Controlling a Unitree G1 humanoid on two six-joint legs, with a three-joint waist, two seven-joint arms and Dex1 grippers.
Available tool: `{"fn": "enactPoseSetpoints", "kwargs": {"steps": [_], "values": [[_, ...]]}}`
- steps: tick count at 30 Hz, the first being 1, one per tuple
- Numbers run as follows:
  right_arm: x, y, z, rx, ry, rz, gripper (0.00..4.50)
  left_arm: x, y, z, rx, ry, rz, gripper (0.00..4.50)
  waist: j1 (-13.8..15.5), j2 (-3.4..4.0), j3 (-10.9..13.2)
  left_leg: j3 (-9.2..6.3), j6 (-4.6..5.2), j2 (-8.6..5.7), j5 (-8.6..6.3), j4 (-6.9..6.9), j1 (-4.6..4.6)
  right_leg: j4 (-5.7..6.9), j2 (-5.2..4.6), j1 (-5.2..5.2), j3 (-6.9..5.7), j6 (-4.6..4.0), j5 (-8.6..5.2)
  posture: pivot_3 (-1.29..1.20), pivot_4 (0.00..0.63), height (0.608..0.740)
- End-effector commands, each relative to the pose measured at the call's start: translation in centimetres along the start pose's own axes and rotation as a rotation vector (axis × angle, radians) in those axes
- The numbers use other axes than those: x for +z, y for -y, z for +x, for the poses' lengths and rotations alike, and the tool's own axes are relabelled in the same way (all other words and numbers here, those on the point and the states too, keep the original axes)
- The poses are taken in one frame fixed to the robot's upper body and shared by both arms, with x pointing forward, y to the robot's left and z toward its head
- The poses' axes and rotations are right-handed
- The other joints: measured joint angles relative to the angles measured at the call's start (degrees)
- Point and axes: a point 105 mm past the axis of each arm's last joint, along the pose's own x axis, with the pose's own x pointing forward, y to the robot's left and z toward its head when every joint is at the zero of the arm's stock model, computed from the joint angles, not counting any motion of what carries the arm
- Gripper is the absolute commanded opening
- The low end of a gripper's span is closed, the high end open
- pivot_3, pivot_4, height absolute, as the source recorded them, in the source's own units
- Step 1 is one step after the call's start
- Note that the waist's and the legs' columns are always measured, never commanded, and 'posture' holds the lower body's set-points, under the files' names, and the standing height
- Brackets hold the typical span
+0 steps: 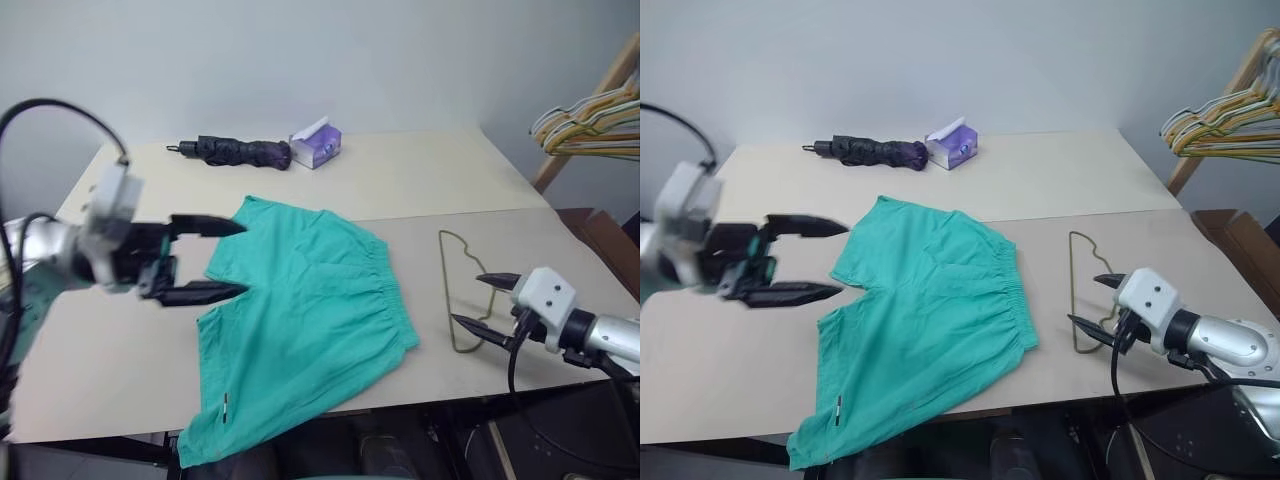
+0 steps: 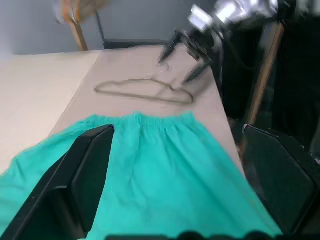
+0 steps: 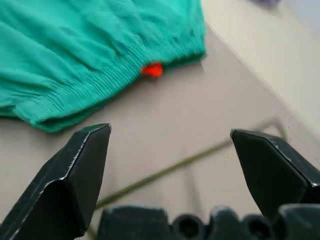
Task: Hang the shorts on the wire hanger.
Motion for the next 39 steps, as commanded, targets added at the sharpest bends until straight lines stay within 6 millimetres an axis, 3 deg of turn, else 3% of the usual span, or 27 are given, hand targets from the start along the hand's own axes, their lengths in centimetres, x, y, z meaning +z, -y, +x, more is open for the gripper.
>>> {"fn": "enactPoseSetpoints", "kwargs": {"steps": [1,6,12,16,27,31,35,39], "values": [[-0.6,0.3,-0.1,-0.088,-0.197,0.180,4.50,0.4,-0.6,1.9,0.008,0.003,0.002,4.48,-0.43,-0.04,0.00,-0.01,-0.02,0.00,-0.02,0.01,-0.09,-0.03,0.01,-0.07,0.00,0.00,0.00,-0.18,0.085,0.740],[-2.5,-0.1,1.0,-0.156,-0.402,0.348,4.50,0.2,-1.0,3.1,0.006,0.010,0.011,4.48,-1.60,-0.04,0.00,-0.11,-0.04,0.01,-0.03,0.11,-0.89,0.08,0.09,-0.90,0.03,-0.07,0.06,-0.19,0.081,0.740],[-4.8,-0.1,2.1,-0.224,-0.562,0.500,4.50,0.2,-1.0,3.4,0.006,0.020,0.016,4.48,-1.67,-0.04,0.00,-0.19,-0.04,0.00,-0.02,0.28,-1.30,0.06,0.11,-1.15,-0.02,-0.32,0.29,-0.19,0.080,0.740],[-5.4,0.3,2.3,-0.266,-0.587,0.535,3.68,0.1,-1.0,3.3,0.006,0.017,0.020,4.50,-1.69,-0.14,-0.06,-0.21,-0.03,0.02,-0.02,0.32,-1.26,0.03,0.14,-1.08,-0.02,0.00,0.18,-0.19,0.084,0.740],[-5.8,1.1,2.2,-0.333,-0.607,0.520,0.15,-0.8,-1.4,3.0,0.024,0.015,0.025,4.50,-1.67,-0.19,-0.09,-0.22,-0.03,0.02,-0.02,0.37,-1.31,-0.08,0.15,-1.05,-0.02,0.06,0.23,-0.19,0.083,0.740],[-5.7,2.3,1.9,-0.395,-0.601,0.503,0.03,-1.1,-1.6,3.0,0.037,0.020,0.023,4.50,-1.64,-0.20,-0.10,-0.23,-0.03,0.02,-0.02,0.38,-1.30,-0.08,0.15,-1.04,-0.02,0.07,0.23,-0.19,0.083,0.740],[-5.0,5.0,1.0,-0.508,-0.572,0.454,0.03,-1.2,-2.1,3.2,0.065,0.033,0.023,4.50,-1.64,-0.16,-0.07,-0.22,-0.03,0.00,-0.02,0.40,-1.35,-0.08,0.13,-1.08,-0.02,0.09,0.24,-0.20,0.082,0.740],[-2.7,8.5,0.0,-0.656,-0.451,0.280,0.03,-1.1,-3.1,3.5,0.104,0.049,0.029,4.50,-1.98,-0.08,-0.05,-0.23,-0.03,0.00,-0.02,0.37,-1.53,-0.04,0.15,-1.31,-0.01,0.07,0.25,-0.20,0.074,0.740]]}}
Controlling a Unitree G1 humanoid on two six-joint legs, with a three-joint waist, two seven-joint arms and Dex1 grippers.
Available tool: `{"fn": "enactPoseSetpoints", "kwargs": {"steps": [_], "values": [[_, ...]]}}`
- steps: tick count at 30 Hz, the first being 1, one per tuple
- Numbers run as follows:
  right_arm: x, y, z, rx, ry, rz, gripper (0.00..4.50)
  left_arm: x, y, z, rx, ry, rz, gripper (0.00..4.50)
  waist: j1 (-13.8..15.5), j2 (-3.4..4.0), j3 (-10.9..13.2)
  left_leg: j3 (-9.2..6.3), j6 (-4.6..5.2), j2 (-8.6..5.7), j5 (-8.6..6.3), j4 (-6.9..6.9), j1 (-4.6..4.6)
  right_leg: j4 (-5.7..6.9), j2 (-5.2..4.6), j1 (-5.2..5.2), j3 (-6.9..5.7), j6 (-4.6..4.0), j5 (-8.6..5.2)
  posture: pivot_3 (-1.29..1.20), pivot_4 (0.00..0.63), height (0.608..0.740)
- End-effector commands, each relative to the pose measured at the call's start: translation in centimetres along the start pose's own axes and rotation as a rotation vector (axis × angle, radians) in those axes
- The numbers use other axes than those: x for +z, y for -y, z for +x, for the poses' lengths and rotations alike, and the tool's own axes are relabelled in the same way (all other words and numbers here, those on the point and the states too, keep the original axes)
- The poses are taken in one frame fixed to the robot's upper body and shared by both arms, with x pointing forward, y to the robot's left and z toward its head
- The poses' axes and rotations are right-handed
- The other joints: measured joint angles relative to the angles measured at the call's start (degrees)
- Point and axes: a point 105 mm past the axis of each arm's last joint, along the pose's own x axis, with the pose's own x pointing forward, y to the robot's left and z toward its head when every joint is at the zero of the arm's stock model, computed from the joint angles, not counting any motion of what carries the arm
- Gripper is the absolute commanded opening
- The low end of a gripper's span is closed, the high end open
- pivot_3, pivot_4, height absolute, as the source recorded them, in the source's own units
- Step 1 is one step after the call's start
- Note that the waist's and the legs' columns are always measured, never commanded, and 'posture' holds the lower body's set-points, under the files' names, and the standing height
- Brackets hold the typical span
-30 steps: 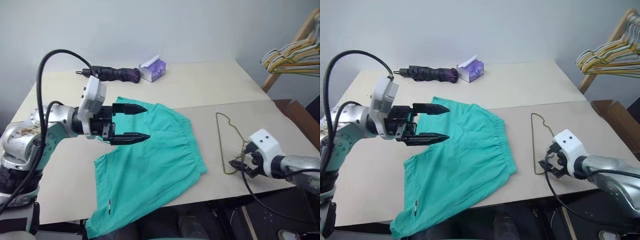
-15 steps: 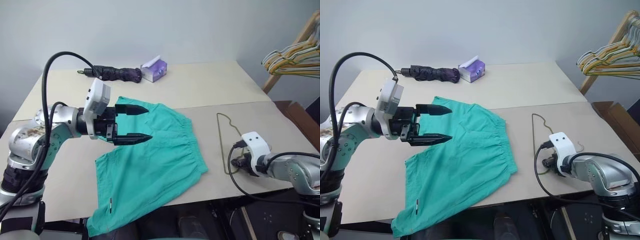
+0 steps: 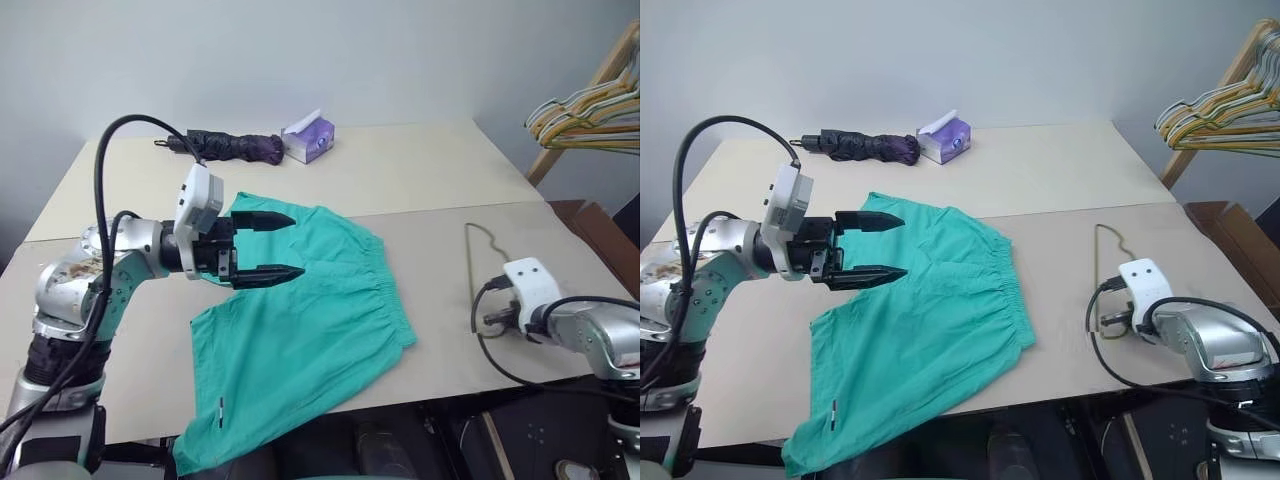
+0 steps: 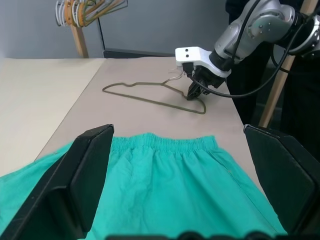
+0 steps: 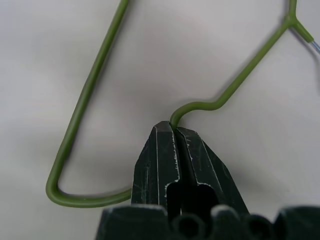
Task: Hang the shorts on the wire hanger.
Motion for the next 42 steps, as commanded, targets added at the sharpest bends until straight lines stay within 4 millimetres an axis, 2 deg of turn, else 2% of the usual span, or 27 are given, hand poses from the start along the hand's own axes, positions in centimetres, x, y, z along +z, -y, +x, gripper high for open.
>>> {"fn": "enactPoseSetpoints", "kwargs": {"steps": [1,3,5,7,9,13,16,21,26,30,35,41,42], "values": [[4.6,3.3,-2.0,-0.182,0.259,-0.104,0.03,1.3,-1.0,0.0,0.052,0.038,0.068,4.50,-0.31,0.03,0.00,0.00,0.00,0.00,0.00,0.00,-0.07,0.02,0.00,-0.09,0.01,-0.01,0.01,-0.21,0.071,0.740],[6.7,4.0,-3.2,-0.244,0.404,-0.195,0.03,1.5,-1.6,0.2,0.079,0.053,0.073,4.50,-0.71,0.04,0.00,0.01,0.00,0.00,0.00,0.00,-0.15,0.03,0.00,-0.17,0.03,-0.01,0.02,-0.21,0.066,0.740],[9.2,3.8,-5.0,-0.293,0.592,-0.328,0.03,1.9,-2.2,0.5,0.103,0.070,0.086,4.50,-1.17,0.04,-0.01,0.01,0.00,-0.01,0.00,0.01,-0.15,0.03,0.00,-0.17,0.02,0.01,0.01,-0.21,0.060,0.740],[10.5,3.3,-6.1,-0.320,0.710,-0.450,0.03,2.1,-2.6,0.8,0.114,0.080,0.091,4.50,-1.55,0.05,-0.02,0.01,0.00,-0.01,0.00,0.01,-0.15,0.04,-0.01,-0.16,0.01,0.04,0.00,-0.21,0.056,0.740],[11.5,2.4,-7.3,-0.373,0.840,-0.676,0.03,2.5,-3.3,0.9,0.138,0.092,0.101,4.50,-2.01,0.10,-0.05,0.00,-0.01,-0.01,0.00,0.01,-0.14,0.05,-0.01,-0.16,0.02,0.05,0.00,-0.22,0.051,0.740],[12.1,1.2,-8.3,-0.434,0.965,-0.956,0.03,3.0,-4.3,1.1,0.171,0.105,0.110,4.50,-3.12,0.12,-0.06,0.02,-0.01,-0.05,0.01,0.02,-0.14,0.04,-0.07,-0.15,0.03,0.06,0.01,-0.22,0.041,0.740],[12.4,0.0,-9.1,-0.476,1.082,-1.267,0.03,3.7,-5.0,1.3,0.179,0.103,0.087,4.50,-3.99,0.14,-0.07,0.03,-0.03,-0.10,0.02,0.06,-0.13,0.06,-0.12,-0.14,0.05,0.10,0.04,-0.22,0.036,0.740],[12.8,-1.2,-9.3,-0.484,1.179,-1.516,0.03,4.3,-5.4,1.8,0.111,0.085,0.011,4.50,-5.67,0.17,-0.11,0.02,-0.04,-0.11,0.03,0.06,-0.08,0.08,-0.14,-0.11,0.05,0.10,0.05,-0.22,0.024,0.740],[13.6,-2.4,-9.4,-0.473,1.272,-1.590,0.03,3.9,-5.2,3.4,0.035,0.018,-0.051,4.50,-7.04,0.20,-0.14,-0.02,-0.09,-0.16,0.06,0.06,-0.05,0.11,-0.19,-0.06,0.05,-0.22,0.26,-0.22,0.012,0.740],[13.8,-3.3,-9.3,-0.443,1.304,-1.647,0.03,2.3,-4.8,4.6,-0.039,-0.120,-0.114,4.50,-7.93,0.23,-0.20,-0.15,-0.16,-0.28,0.11,0.06,0.01,0.12,-0.27,0.06,0.02,-0.17,0.28,-0.23,0.004,0.740],[13.9,-3.8,-9.3,-0.431,1.323,-1.686,0.03,-0.6,-4.2,5.3,-0.104,-0.321,-0.069,4.50,-9.20,0.25,-0.24,-0.19,-0.16,-0.31,0.11,0.06,0.07,0.12,-0.28,0.12,0.02,-0.17,0.28,-0.24,0.000,0.740],[13.8,-4.2,-9.7,-0.423,1.334,-1.717,0.03,-2.5,-4.6,6.1,-0.097,-0.447,-0.025,4.50,-10.04,0.27,-0.27,-0.21,-0.17,-0.32,0.12,0.06,0.24,0.21,-0.28,0.24,0.04,-0.18,0.28,-0.25,0.000,0.740],[13.8,-4.2,-9.7,-0.422,1.336,-1.719,0.00,-2.7,-4.9,6.3,-0.081,-0.463,-0.010,4.32,-10.16,0.29,-0.30,-0.21,-0.17,-0.32,0.12,0.06,0.24,0.22,-0.28,0.24,0.04,-0.18,0.28,-0.26,0.000,0.740]]}}
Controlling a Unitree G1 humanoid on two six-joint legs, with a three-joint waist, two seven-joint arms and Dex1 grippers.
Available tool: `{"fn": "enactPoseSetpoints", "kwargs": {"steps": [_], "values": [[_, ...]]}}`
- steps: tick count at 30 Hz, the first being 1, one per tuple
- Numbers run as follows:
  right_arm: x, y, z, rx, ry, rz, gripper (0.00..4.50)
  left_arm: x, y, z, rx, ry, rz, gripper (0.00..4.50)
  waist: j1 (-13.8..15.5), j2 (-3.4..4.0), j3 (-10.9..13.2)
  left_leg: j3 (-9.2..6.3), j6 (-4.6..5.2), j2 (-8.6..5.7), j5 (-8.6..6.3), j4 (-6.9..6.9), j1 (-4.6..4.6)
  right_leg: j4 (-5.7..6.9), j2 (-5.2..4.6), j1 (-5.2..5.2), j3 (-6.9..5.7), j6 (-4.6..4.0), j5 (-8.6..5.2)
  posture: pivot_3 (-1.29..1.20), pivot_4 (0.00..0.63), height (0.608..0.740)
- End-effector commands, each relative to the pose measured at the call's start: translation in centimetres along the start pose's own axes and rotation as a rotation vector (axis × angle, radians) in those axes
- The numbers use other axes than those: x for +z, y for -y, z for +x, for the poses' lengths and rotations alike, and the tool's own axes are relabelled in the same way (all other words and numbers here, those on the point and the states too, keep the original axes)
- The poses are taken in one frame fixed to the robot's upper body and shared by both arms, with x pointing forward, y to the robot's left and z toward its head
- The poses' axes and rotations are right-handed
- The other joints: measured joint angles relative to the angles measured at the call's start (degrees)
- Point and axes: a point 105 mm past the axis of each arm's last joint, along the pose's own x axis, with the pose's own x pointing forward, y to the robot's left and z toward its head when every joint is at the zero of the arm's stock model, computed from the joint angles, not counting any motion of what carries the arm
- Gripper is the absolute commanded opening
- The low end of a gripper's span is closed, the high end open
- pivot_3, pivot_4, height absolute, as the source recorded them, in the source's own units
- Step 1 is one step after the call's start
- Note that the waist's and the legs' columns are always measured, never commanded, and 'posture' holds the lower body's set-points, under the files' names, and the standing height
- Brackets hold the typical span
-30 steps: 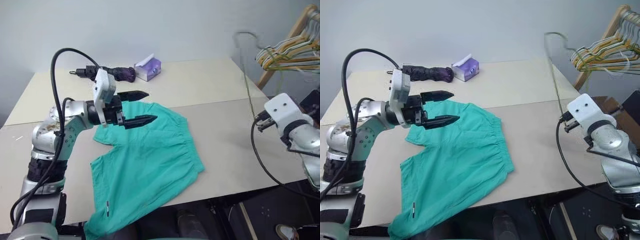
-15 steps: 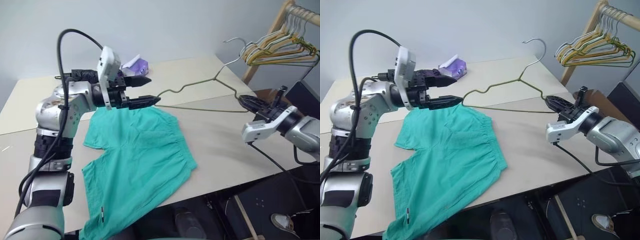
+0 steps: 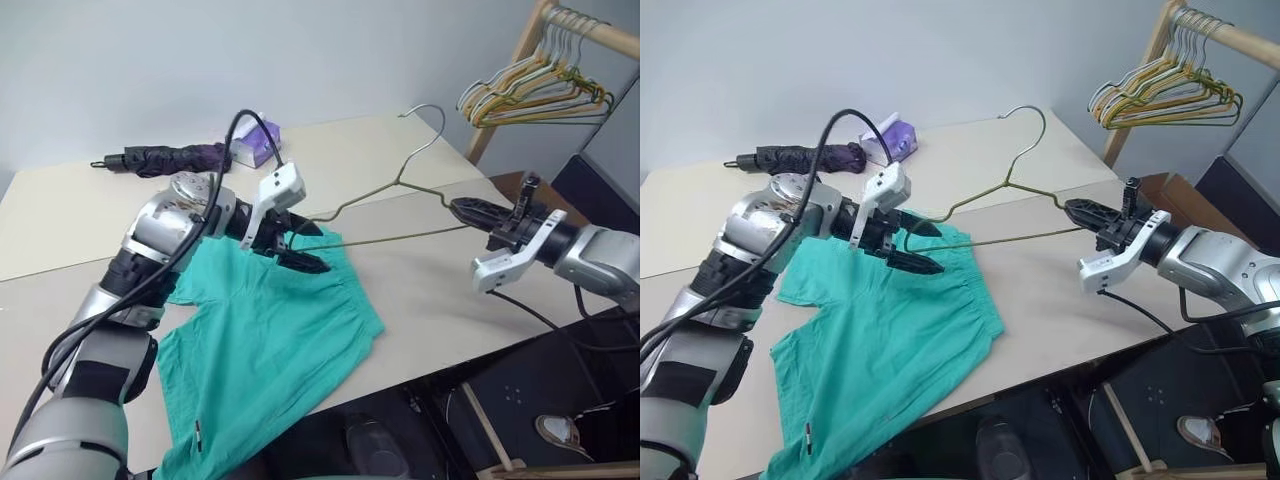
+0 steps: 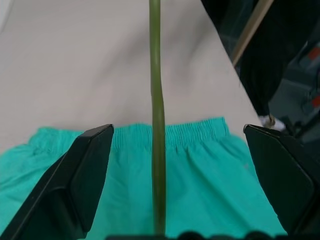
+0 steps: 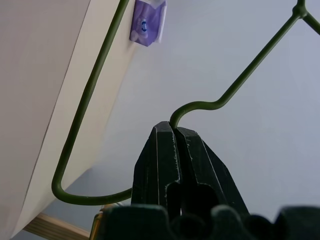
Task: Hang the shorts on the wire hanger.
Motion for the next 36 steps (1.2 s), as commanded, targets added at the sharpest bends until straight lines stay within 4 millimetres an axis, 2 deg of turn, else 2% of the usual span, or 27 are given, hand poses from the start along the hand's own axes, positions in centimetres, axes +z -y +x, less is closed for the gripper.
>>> {"fn": "enactPoseSetpoints", "kwargs": {"steps": [1,3,14,20,24,28,30,32,34,36], "values": [[-0.2,1.9,-0.1,-0.050,0.003,-0.041,0.00,0.7,-1.0,0.2,0.065,-0.042,0.078,4.11,-0.26,0.01,-0.04,-0.01,0.00,-0.01,0.00,0.00,0.01,0.00,-0.01,0.02,0.00,0.00,0.00,-0.26,0.000,0.740],[-0.1,2.1,-0.1,-0.057,0.005,-0.041,0.00,0.4,-1.1,0.2,0.065,-0.065,0.095,3.59,-0.68,0.01,-0.06,-0.01,0.00,-0.03,0.00,0.00,-0.01,-0.01,-0.03,0.02,0.00,0.01,0.00,-0.27,0.000,0.740],[-0.5,3.4,0.1,-0.083,-0.006,-0.055,0.00,0.2,-1.5,0.5,0.082,-0.050,0.076,0.10,-1.86,0.12,-0.18,-0.04,0.00,-0.05,0.00,0.02,0.03,0.08,-0.05,0.03,0.00,0.02,-0.01,-0.27,0.000,0.740],[0.0,3.6,0.1,-0.093,0.016,-0.044,0.00,0.1,-1.4,0.4,0.078,-0.038,0.044,0.04,-2.38,0.15,-0.24,-0.07,0.00,-0.07,0.00,0.02,0.03,0.10,-0.07,0.04,0.00,0.03,-0.01,-0.27,0.000,0.740],[0.9,3.6,0.1,-0.075,0.081,0.003,1.11,-0.2,-1.4,-0.3,0.088,-0.045,0.042,0.00,-2.72,0.26,-0.31,-0.07,0.00,-0.07,0.01,0.02,0.10,0.13,-0.06,0.08,0.00,0.03,-0.01,-0.28,0.003,0.740],[2.0,3.5,-0.5,-0.050,0.144,0.114,2.53,-0.2,-2.4,-0.8,0.170,-0.032,0.061,0.00,-3.24,0.26,-0.32,-0.09,0.00,-0.08,0.01,0.02,0.14,0.13,-0.08,0.14,0.00,0.04,-0.01,-0.28,0.009,0.740],[2.4,3.7,-0.9,-0.065,0.139,0.270,3.13,-0.5,-2.6,-1.1,0.222,-0.017,0.199,0.00,-3.35,0.24,-0.50,-0.12,0.00,-0.10,0.01,0.02,0.13,0.10,-0.10,0.17,-0.02,0.06,-0.02,-0.28,0.003,0.740],[2.5,4.3,-1.3,-0.063,0.123,0.489,3.79,-1.7,-2.6,-1.3,0.257,-0.057,0.383,0.00,-3.57,0.29,-0.82,-0.16,0.01,-0.09,0.00,-0.02,0.14,0.09,-0.11,0.21,-0.03,0.08,-0.02,-0.28,0.000,0.740],[2.4,4.8,-1.6,-0.028,0.099,0.735,4.44,-2.5,-2.5,-1.6,0.257,-0.066,0.448,0.00,-3.93,0.28,-0.87,-0.15,0.01,-0.09,0.00,-0.01,0.29,0.15,-0.13,0.34,-0.02,0.06,-0.01,-0.28,0.000,0.740],[2.8,5.0,-2.1,0.053,0.110,0.939,4.48,-2.6,-2.3,-1.7,0.247,-0.034,0.487,0.00,-3.77,0.29,-0.87,-0.16,0.01,-0.16,0.00,0.08,0.27,0.19,-0.21,0.36,-0.03,0.13,0.10,-0.28,0.000,0.740]]}}
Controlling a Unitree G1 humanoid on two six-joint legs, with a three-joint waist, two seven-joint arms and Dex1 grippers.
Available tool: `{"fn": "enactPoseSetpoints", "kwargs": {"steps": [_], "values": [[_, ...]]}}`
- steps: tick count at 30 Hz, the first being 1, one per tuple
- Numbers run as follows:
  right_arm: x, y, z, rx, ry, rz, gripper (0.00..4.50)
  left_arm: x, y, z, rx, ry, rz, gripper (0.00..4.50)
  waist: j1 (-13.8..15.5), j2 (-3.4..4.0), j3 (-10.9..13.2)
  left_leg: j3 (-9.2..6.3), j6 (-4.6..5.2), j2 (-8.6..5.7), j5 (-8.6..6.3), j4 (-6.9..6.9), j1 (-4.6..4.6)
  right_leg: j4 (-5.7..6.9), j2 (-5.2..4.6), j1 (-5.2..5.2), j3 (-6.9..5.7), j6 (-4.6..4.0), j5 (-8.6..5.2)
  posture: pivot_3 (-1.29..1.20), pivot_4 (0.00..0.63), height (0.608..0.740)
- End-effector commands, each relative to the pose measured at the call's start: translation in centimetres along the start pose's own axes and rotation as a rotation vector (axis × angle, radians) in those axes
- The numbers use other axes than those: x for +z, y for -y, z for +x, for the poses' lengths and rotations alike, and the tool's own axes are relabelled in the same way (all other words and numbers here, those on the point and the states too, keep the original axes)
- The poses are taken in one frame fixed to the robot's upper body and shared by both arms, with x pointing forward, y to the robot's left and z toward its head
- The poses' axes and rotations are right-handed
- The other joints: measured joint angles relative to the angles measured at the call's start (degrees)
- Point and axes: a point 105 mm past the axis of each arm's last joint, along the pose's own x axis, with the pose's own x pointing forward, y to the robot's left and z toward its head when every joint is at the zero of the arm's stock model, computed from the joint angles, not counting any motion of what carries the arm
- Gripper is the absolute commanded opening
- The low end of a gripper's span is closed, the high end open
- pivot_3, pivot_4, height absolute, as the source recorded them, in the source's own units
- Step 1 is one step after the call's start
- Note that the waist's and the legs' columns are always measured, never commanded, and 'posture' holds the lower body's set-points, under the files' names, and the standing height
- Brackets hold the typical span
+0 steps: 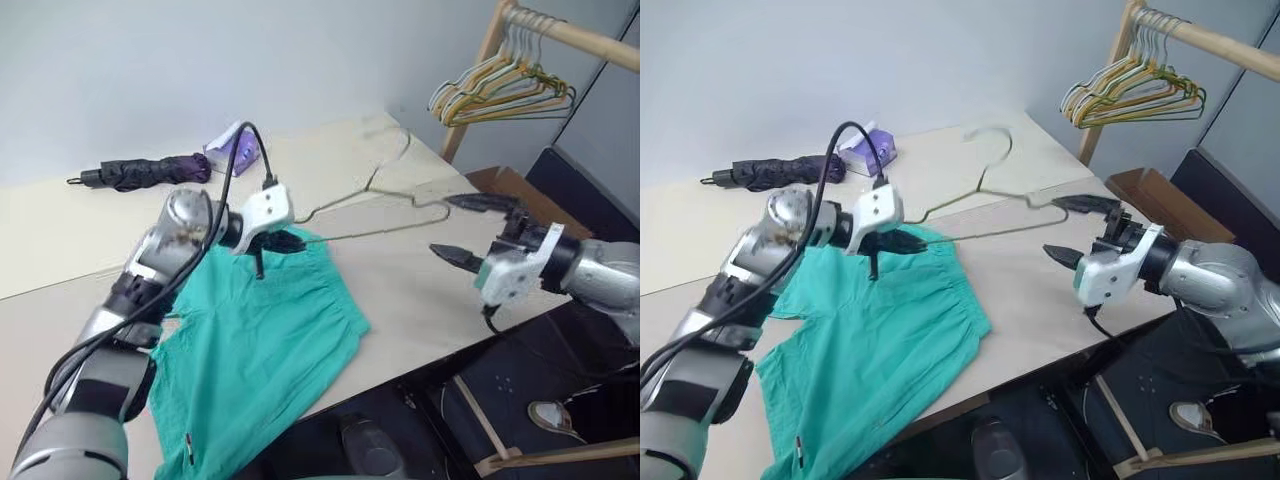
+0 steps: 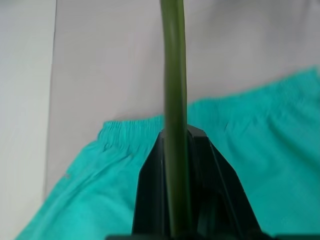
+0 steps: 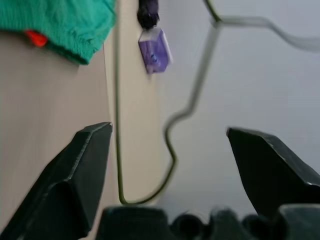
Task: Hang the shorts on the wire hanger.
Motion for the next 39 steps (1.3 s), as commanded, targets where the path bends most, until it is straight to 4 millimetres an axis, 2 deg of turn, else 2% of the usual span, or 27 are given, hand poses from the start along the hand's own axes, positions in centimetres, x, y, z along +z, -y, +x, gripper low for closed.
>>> {"fn": "enactPoseSetpoints", "kwargs": {"steps": [1,5,10,18,22,30,33,39], "values": [[1.9,2.3,-1.0,0.036,0.017,0.265,4.48,1.5,-0.8,-1.1,0.040,0.068,0.138,0.00,0.18,0.00,-0.01,-0.02,0.03,-0.05,0.02,0.05,0.00,-0.01,-0.04,0.04,-0.01,0.06,0.04,-0.28,0.000,0.740],[2.5,0.8,-2.0,0.218,-0.010,0.501,4.48,1.8,-0.9,-1.1,0.018,0.093,0.139,0.00,0.56,-0.10,-0.30,-0.05,0.07,-0.02,0.00,0.15,0.14,-0.27,-0.02,0.37,-0.09,0.57,-0.17,-0.28,0.008,0.740],[0.6,0.0,-1.4,0.299,-0.163,0.525,4.48,2.2,-0.4,-1.1,-0.049,0.105,0.142,0.00,0.54,-0.12,-0.31,0.03,0.16,-0.02,-0.10,0.12,0.26,-0.45,-0.03,0.53,-0.04,0.64,-0.22,-0.26,0.028,0.740],[-0.7,-1.1,-0.1,0.402,-0.248,0.592,4.48,2.6,-0.2,-1.3,-0.068,0.111,0.140,0.00,1.60,-0.11,-0.31,0.09,0.17,-0.02,-0.10,0.05,0.13,-0.42,-0.02,0.29,0.05,0.65,-0.22,-0.24,0.042,0.740],[-1.0,-1.8,0.6,0.463,-0.286,0.622,4.48,2.6,-0.3,-1.3,-0.068,0.107,0.144,0.00,2.43,-0.07,-0.29,0.08,0.18,-0.04,-0.09,0.17,-0.36,-0.24,-0.02,-0.23,0.08,0.64,-0.21,-0.23,0.047,0.740],[-1.0,-2.1,2.4,0.563,-0.338,0.643,4.48,3.1,-0.1,-0.8,-0.104,0.092,0.201,0.00,4.09,-0.02,-0.25,0.06,0.18,-0.06,-0.09,0.17,-0.43,-0.26,-0.03,-0.28,0.06,0.64,-0.21,-0.21,0.058,0.740],[-0.7,-2.2,2.8,0.593,-0.339,0.638,3.90,3.2,0.0,-0.7,-0.109,0.095,0.206,0.00,4.68,0.01,-0.23,0.07,0.18,-0.07,-0.10,0.17,-0.44,-0.29,-0.04,-0.30,0.07,0.64,-0.21,-0.21,0.059,0.740],[-0.7,-2.6,3.3,0.615,-0.351,0.623,1.78,2.9,0.3,-0.8,-0.119,0.083,0.218,0.00,5.23,0.02,-0.23,0.05,0.18,-0.08,-0.10,0.19,-0.51,-0.27,-0.04,-0.34,0.05,0.64,-0.21,-0.21,0.056,0.740]]}}
